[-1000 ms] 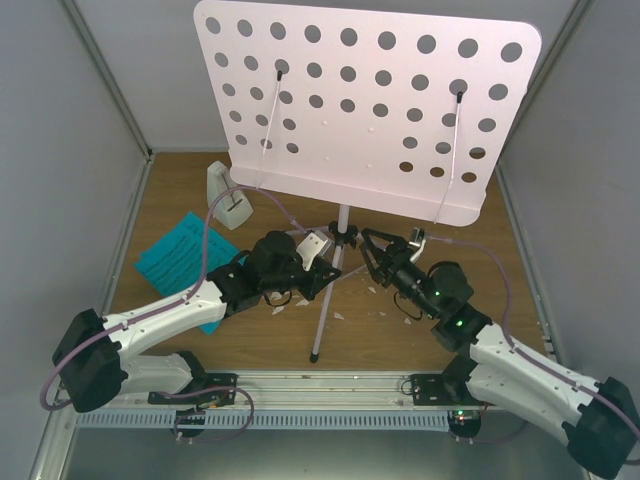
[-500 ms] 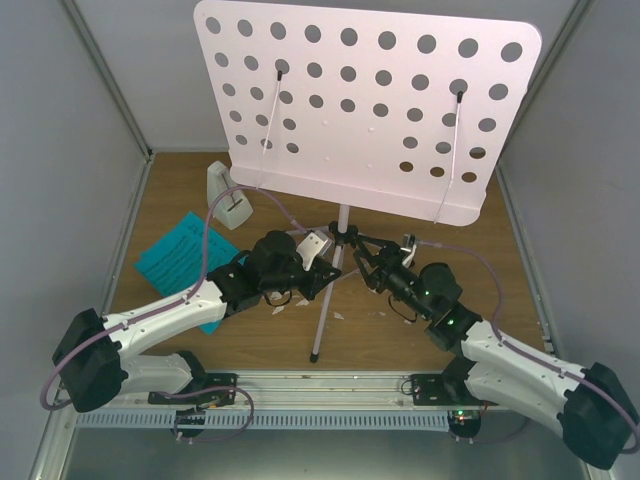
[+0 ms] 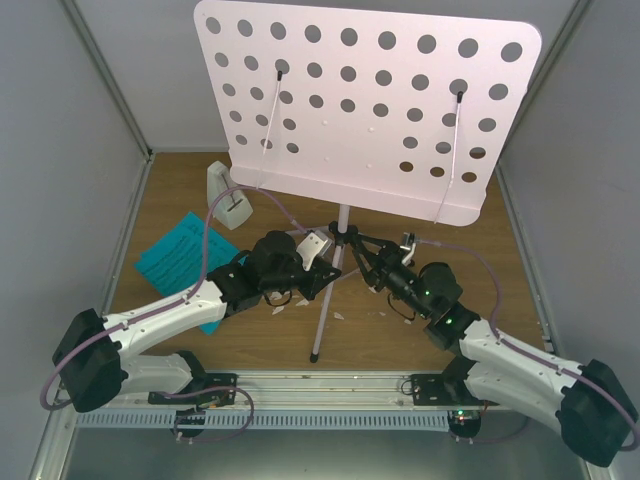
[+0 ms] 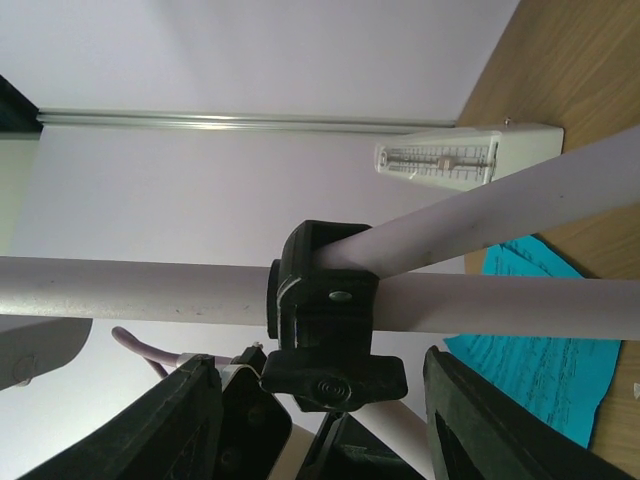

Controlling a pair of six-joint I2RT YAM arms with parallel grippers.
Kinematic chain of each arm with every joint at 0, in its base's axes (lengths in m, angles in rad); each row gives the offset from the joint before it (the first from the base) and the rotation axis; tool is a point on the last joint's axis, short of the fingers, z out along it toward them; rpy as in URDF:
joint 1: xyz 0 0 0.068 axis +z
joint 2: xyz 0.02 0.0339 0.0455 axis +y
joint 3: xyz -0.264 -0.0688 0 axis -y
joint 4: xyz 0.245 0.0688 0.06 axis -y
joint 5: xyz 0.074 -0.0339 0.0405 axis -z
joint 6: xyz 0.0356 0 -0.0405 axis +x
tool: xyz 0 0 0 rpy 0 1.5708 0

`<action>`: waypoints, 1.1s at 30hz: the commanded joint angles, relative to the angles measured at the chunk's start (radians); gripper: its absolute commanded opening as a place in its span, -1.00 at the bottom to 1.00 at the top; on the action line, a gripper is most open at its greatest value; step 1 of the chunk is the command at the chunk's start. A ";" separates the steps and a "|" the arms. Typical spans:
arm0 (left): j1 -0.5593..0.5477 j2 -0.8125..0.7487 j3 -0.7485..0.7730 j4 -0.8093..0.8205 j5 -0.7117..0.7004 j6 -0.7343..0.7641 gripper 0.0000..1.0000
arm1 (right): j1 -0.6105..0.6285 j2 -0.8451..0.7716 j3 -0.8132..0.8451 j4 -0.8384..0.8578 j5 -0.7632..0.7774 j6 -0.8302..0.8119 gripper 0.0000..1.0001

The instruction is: Pack up the instrument practice props

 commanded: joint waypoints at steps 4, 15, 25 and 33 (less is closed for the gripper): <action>0.020 0.020 0.018 0.058 -0.066 0.051 -1.00 | -0.002 0.018 0.025 0.037 -0.007 0.000 0.07; 0.020 0.021 0.020 0.055 -0.065 0.054 -1.00 | -0.004 0.031 0.036 0.034 0.006 -0.014 -0.05; 0.020 0.023 0.017 0.059 -0.057 0.056 -1.00 | -0.004 0.044 0.049 0.040 0.009 -0.017 -0.06; 0.020 0.021 0.015 0.058 -0.057 0.056 -1.00 | -0.004 0.050 0.059 0.042 0.012 -0.024 -0.18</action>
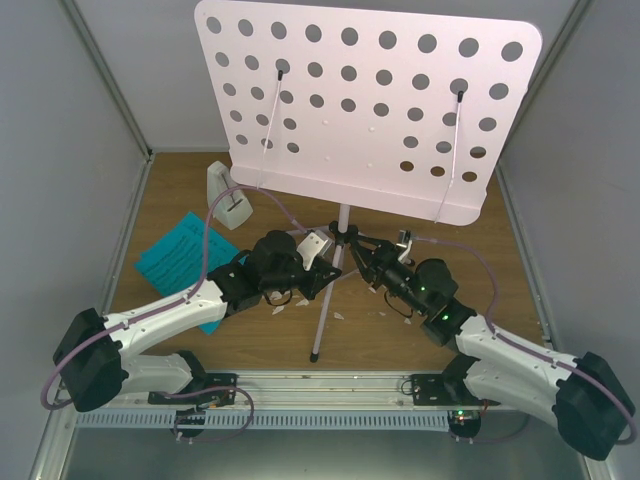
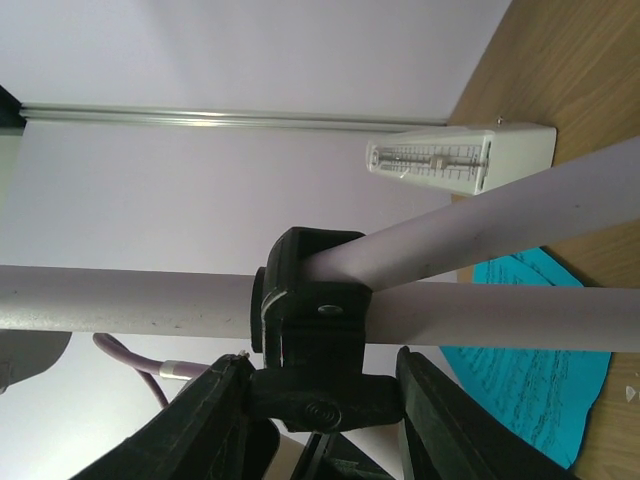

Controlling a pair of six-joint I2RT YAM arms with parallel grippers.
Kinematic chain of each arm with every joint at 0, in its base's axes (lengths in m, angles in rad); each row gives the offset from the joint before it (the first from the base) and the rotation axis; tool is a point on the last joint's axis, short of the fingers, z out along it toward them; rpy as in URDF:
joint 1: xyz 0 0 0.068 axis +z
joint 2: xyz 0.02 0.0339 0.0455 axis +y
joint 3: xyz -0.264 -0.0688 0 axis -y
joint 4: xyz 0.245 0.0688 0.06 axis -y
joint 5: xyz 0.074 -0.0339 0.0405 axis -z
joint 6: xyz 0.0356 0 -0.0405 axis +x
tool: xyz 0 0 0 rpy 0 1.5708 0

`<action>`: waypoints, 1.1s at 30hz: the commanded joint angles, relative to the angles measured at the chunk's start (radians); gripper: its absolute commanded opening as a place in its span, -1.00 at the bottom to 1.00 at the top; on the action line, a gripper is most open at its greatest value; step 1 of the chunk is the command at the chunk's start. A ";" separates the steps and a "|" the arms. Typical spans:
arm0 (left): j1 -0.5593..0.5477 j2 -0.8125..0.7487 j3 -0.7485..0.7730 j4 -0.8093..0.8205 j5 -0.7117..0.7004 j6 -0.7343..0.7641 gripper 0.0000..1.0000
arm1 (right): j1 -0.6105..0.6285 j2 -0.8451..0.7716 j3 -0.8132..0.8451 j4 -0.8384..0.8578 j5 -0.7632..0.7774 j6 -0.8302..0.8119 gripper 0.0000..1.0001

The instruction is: Pack up the instrument practice props

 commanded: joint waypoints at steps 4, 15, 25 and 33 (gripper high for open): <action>0.019 0.017 0.013 0.060 -0.058 0.054 -1.00 | -0.004 -0.010 0.040 0.014 0.026 -0.043 -0.26; 0.019 0.018 0.014 0.060 -0.064 0.051 -1.00 | -0.004 -0.120 0.123 -0.278 0.167 -0.408 -0.41; 0.019 0.022 0.019 0.052 -0.065 0.049 -1.00 | -0.002 -0.058 0.254 -0.450 0.167 -0.913 -0.28; 0.019 0.025 0.021 0.053 -0.066 0.049 -1.00 | -0.003 -0.129 0.303 -0.533 0.171 -1.027 0.46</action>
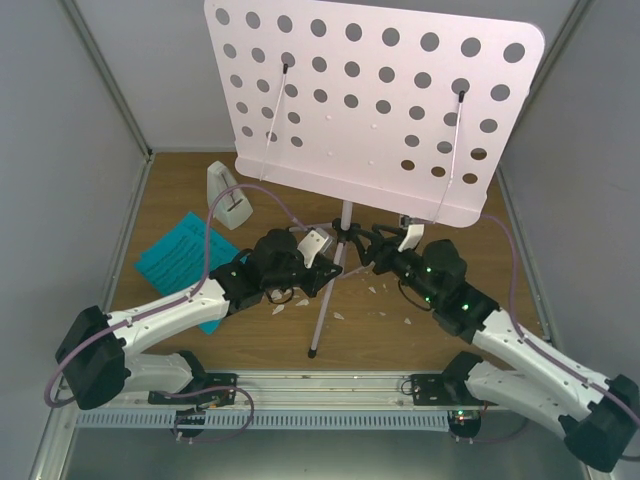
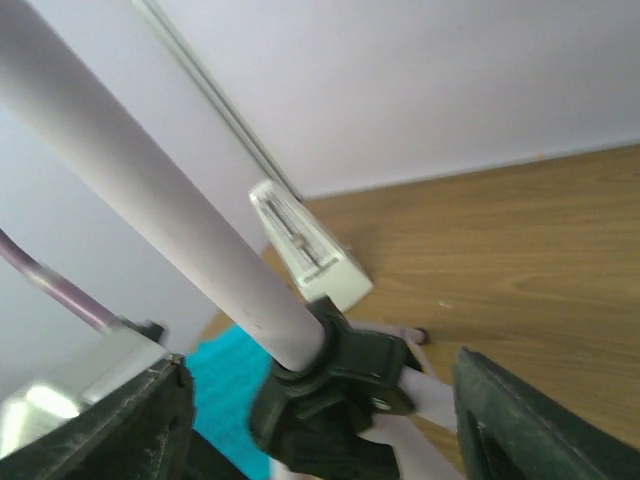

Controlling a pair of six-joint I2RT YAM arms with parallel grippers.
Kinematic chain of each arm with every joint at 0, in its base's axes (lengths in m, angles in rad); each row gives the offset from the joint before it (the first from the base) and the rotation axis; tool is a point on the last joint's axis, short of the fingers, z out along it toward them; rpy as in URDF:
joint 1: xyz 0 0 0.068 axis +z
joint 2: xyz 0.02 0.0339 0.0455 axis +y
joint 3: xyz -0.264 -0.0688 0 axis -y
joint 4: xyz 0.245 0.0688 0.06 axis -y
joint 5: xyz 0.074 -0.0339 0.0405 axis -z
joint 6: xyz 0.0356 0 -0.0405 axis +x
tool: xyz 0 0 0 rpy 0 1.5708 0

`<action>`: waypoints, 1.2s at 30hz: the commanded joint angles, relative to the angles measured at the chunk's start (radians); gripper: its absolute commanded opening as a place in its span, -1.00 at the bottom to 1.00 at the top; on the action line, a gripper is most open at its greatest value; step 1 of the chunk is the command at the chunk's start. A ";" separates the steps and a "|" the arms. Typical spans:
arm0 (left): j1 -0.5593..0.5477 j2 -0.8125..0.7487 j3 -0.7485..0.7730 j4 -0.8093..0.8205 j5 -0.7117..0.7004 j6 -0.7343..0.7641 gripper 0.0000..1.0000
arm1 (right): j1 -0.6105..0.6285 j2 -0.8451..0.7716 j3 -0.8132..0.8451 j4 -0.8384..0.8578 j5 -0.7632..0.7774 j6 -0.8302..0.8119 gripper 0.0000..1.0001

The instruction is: Pack up the instrument practice props

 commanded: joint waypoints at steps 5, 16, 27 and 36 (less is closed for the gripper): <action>0.013 0.009 0.020 0.021 -0.057 0.047 -1.00 | -0.022 -0.114 0.001 -0.014 0.043 0.143 0.73; 0.013 0.009 0.020 0.015 -0.057 0.047 -1.00 | -0.047 -0.132 -0.277 0.364 -0.183 0.770 0.51; 0.013 0.014 0.022 0.019 -0.052 0.046 -1.00 | -0.050 -0.095 -0.279 0.430 -0.153 0.905 0.34; 0.013 0.019 0.024 0.021 -0.048 0.046 -1.00 | -0.052 0.004 -0.265 0.523 -0.151 0.952 0.04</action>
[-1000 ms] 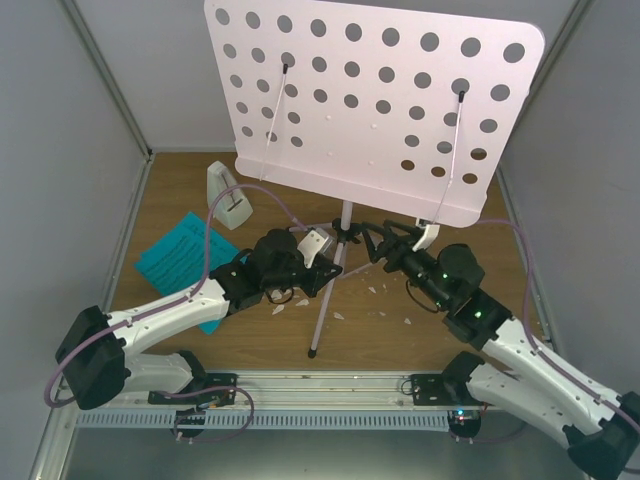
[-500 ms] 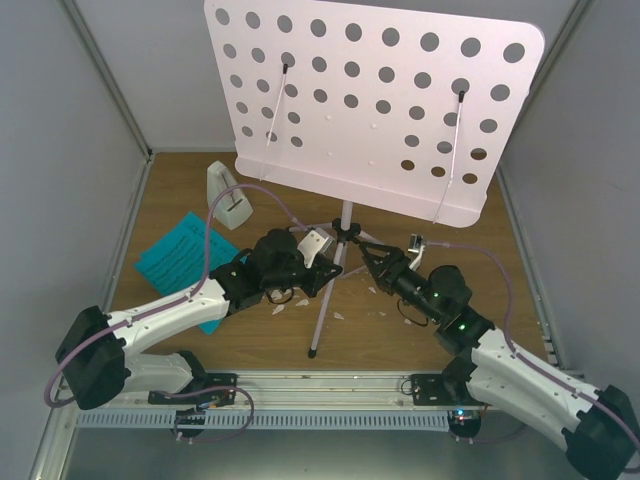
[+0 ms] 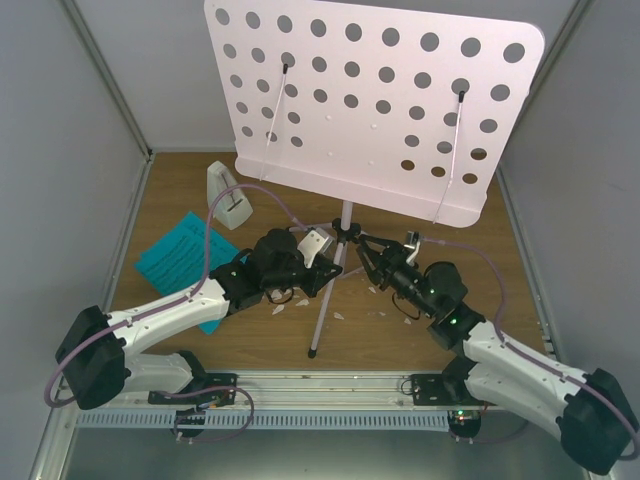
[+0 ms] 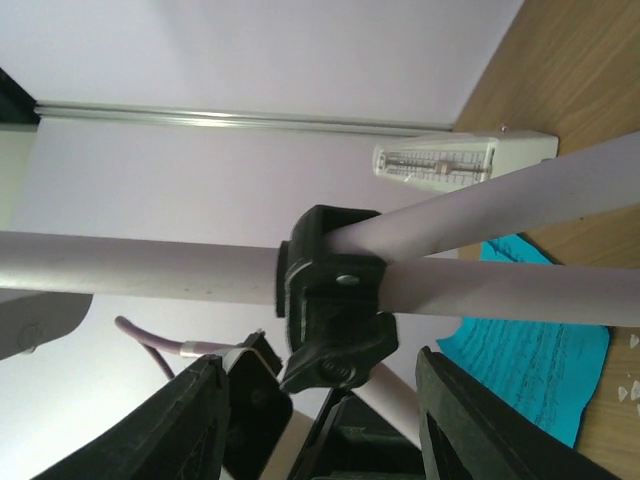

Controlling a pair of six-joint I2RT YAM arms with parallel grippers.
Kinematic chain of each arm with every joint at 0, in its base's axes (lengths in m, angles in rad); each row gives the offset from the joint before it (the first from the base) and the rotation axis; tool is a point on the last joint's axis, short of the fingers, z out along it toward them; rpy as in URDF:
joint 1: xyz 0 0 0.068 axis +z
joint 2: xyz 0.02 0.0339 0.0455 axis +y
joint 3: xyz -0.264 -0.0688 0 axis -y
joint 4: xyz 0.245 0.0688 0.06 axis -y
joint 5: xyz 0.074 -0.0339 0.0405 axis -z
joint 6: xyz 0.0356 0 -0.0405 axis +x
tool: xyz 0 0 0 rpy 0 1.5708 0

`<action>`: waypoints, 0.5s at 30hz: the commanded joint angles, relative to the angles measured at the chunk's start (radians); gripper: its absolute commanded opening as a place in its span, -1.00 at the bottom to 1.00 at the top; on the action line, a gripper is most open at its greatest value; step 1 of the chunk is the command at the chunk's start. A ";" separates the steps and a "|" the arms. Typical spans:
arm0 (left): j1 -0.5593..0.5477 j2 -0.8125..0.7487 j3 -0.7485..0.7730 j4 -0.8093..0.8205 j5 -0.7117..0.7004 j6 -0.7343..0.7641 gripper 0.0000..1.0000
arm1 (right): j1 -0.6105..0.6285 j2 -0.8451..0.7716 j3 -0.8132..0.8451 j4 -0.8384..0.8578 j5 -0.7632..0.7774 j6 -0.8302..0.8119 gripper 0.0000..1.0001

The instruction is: Pack up the instrument practice props

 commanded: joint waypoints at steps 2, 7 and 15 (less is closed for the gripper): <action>0.013 0.017 0.023 0.023 -0.048 0.046 -1.00 | -0.011 0.045 0.008 0.095 0.015 0.052 -0.04; 0.013 0.014 0.021 0.023 -0.051 0.049 -1.00 | -0.022 0.064 0.025 0.096 0.016 0.036 -0.16; 0.013 0.016 0.021 0.025 -0.050 0.047 -1.00 | -0.029 0.078 0.041 0.095 -0.001 0.024 -0.38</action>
